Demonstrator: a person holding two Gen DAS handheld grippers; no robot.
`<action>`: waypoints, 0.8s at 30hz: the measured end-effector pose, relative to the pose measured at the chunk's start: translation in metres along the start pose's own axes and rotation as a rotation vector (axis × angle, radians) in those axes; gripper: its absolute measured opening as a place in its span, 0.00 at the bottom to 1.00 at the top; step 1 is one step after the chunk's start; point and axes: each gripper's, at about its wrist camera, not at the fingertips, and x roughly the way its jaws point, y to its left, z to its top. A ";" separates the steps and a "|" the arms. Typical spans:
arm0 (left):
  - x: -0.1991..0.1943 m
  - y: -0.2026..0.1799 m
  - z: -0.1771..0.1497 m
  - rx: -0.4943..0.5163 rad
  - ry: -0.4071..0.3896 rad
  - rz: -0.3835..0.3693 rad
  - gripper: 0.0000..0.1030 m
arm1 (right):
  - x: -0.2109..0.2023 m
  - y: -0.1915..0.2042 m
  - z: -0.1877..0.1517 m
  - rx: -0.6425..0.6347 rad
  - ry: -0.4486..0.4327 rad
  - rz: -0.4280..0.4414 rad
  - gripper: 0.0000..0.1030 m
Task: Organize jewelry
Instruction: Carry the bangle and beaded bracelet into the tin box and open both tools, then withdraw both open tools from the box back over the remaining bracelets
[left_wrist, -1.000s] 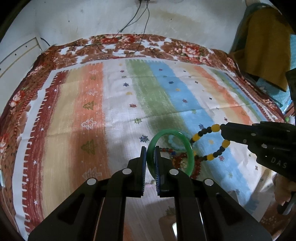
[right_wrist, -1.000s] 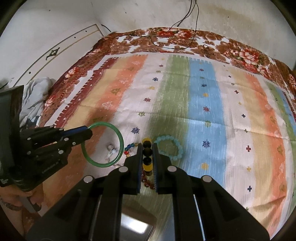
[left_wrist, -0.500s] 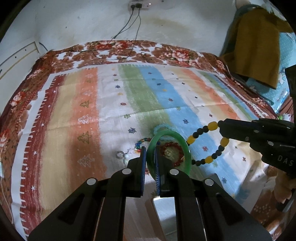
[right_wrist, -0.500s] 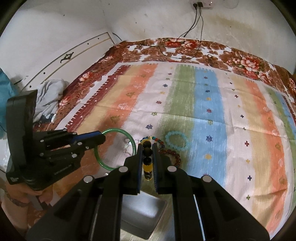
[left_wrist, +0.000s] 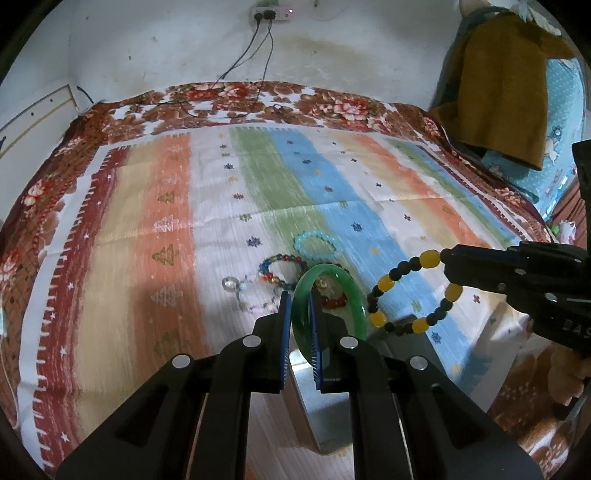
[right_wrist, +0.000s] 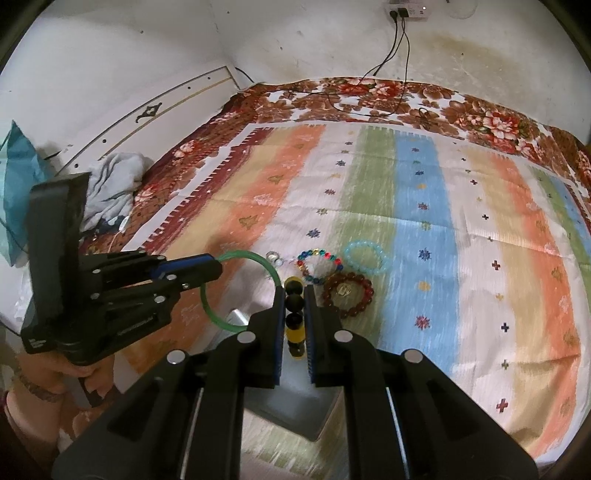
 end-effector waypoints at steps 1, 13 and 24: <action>0.000 0.000 -0.002 0.000 0.003 -0.001 0.09 | -0.001 0.001 -0.002 0.000 -0.001 0.002 0.11; 0.001 -0.021 -0.028 0.062 0.042 -0.016 0.10 | 0.000 0.005 -0.028 -0.006 0.032 0.012 0.11; 0.005 -0.015 -0.028 0.044 0.046 0.021 0.51 | 0.007 -0.011 -0.030 0.064 0.050 -0.002 0.48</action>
